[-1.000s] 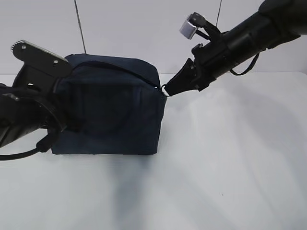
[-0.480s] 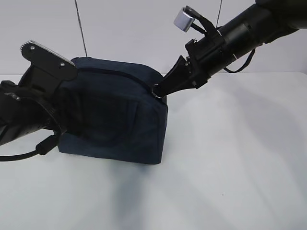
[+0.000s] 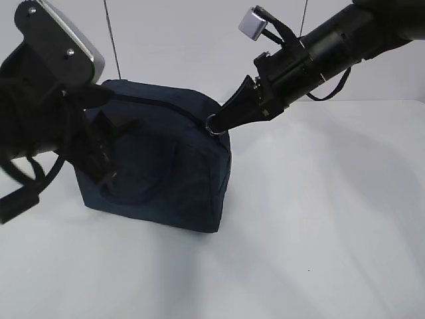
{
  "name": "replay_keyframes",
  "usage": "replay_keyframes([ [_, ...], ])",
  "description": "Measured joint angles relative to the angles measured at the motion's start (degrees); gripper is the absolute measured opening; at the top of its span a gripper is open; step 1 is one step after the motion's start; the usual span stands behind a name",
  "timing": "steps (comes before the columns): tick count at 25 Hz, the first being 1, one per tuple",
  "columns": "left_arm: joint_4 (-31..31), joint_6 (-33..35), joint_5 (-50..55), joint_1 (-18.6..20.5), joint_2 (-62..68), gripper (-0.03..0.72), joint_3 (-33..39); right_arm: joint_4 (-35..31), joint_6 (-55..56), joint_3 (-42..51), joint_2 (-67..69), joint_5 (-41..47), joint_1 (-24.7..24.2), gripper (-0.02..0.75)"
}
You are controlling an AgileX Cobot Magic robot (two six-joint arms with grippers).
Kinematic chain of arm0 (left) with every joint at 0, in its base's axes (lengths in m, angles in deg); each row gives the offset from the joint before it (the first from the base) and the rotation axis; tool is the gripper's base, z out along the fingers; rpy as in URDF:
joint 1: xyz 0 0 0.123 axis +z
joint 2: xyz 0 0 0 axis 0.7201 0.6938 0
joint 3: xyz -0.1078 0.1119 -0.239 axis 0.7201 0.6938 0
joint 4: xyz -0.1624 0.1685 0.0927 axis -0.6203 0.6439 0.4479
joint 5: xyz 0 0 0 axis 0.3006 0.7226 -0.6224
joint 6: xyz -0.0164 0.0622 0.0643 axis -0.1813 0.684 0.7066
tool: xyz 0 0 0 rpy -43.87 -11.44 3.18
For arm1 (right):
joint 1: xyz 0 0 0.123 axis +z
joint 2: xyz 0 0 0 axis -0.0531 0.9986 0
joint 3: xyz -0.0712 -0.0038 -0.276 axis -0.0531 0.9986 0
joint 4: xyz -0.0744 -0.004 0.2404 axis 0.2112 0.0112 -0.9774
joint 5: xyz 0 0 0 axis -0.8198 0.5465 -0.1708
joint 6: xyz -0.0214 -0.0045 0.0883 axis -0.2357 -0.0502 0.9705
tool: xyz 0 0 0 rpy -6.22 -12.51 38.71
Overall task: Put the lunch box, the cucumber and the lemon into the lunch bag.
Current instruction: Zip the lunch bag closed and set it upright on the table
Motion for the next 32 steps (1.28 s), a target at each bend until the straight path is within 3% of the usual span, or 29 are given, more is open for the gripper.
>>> replay_keyframes([
  [6, 13.6, 0.0, 14.1, 0.0, -2.5, 0.361, -0.2, -0.1, 0.1, 0.0, 0.0, 0.0, 0.1, 0.008],
  [14, 28.2, 0.0, 24.3, 0.0, 6.0, 0.361, -9.0, -0.1, 0.2, -0.1, 0.0, 0.1, 0.1, 0.008],
  [28, 42.7, 0.1, 19.2, 0.6, 14.9, 0.358, -12.3, -0.1, 0.3, -0.1, 0.0, 0.0, 0.1, 0.008],
  [32, 46.6, 0.1, 17.5, 0.7, 16.1, 0.284, -12.3, -0.1, 0.4, -0.1, 0.0, 0.0, 0.1, 0.008],
])
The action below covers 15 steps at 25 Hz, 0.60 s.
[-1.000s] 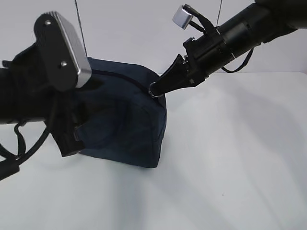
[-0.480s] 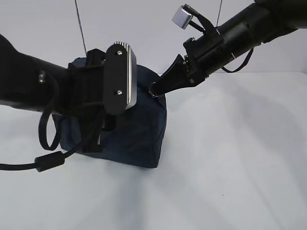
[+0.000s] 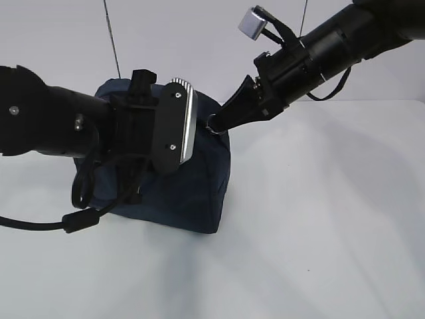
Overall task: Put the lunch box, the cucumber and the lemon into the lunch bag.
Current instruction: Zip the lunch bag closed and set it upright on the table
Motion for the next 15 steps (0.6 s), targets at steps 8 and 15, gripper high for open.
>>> replay_keyframes([
  [8, 4.9, 0.0, -1.1, 0.1, 0.1, -0.007, 0.0, 0.8, 3.0, -1.0, -0.3, 0.0, 0.0, 0.008],
  [15, 5.7, 0.0, -1.7, 0.4, 0.1, -0.007, 0.0, 9.5, 12.9, -5.1, -1.7, 0.2, 0.0, 0.008],
])
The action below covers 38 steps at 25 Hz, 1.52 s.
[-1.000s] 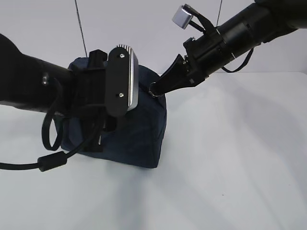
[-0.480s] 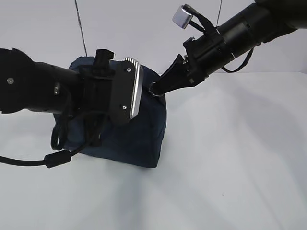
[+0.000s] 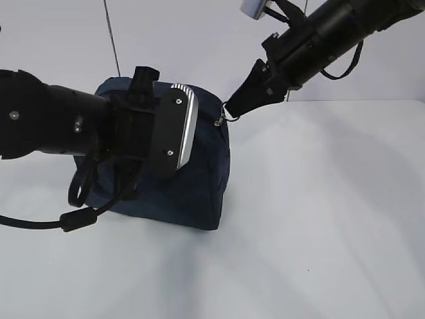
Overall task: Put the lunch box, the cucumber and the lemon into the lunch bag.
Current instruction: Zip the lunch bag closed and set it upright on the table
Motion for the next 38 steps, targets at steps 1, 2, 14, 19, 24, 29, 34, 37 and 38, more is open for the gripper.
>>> replay_keyframes([
  [1, 0.0, 0.0, 0.0, 0.0, 0.0, -0.007, 0.0, 0.9, 1.3, 0.0, 0.0, 0.1, 0.0, 0.008],
  [2, 0.1, 0.0, 0.0, 0.0, 0.0, -0.007, 0.0, 1.4, 2.4, 0.0, 0.0, 0.3, 0.0, 0.008],
  [14, 0.1, 0.0, -0.6, 0.0, 0.0, -0.007, 0.0, 9.7, 18.2, 0.0, 0.0, 0.8, 0.0, 0.008],
  [19, 0.1, 0.0, -0.6, 0.0, 0.0, -0.007, 0.0, 6.9, 20.4, 0.0, 0.0, 1.0, 0.0, 0.008],
  [24, 0.1, 0.0, -0.6, 0.0, 0.0, -0.007, 0.0, -1.9, 29.9, 0.0, 0.0, 1.0, 0.0, 0.008],
  [29, 0.1, 0.0, -0.6, 0.0, 0.0, -0.007, 0.0, -3.0, 38.5, 0.0, 0.0, 1.0, 0.0, 0.008],
  [34, 0.1, 0.0, -0.6, 0.0, 0.0, -0.007, 0.0, -3.0, 46.1, 0.0, 0.0, 1.0, 0.0, 0.008],
  [37, 0.1, 0.0, -0.6, 0.0, 0.0, -0.007, 0.0, -2.7, 51.0, 0.0, 0.0, 1.0, -0.4, 0.008],
  [38, 0.1, 0.0, -0.6, 0.0, 0.0, -0.007, 0.0, -2.6, 52.6, 0.0, 0.0, 1.0, -0.6, 0.008],
])
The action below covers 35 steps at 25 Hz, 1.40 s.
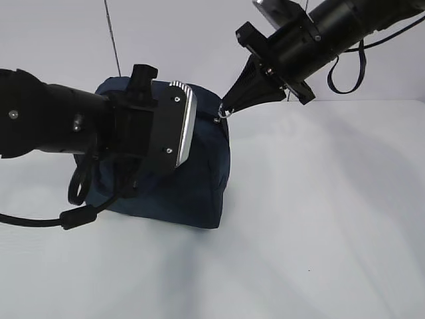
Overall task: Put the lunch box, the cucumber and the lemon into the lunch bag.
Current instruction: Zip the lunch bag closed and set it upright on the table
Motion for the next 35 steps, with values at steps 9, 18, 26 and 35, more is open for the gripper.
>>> replay_keyframes([
  [9, -0.2, 0.0, 0.0, 0.0, 0.0, -0.007, 0.0, -0.2, 9.4, 0.0, 0.0, 0.0, -2.5, 0.008],
  [18, -0.2, 0.0, 0.0, 0.0, 0.0, -0.007, 0.0, 0.1, 10.8, 0.0, 0.4, 0.0, -2.5, 0.008],
  [26, -0.2, 0.0, 0.0, 0.2, 0.0, -0.007, 0.0, 3.7, 11.8, 0.0, 2.4, 0.0, -2.7, 0.008],
  [35, -0.7, 0.0, 0.0, 2.4, 0.0, -0.007, 0.0, 5.7, 12.0, -0.1, 3.6, 0.0, -2.9, 0.008],
])
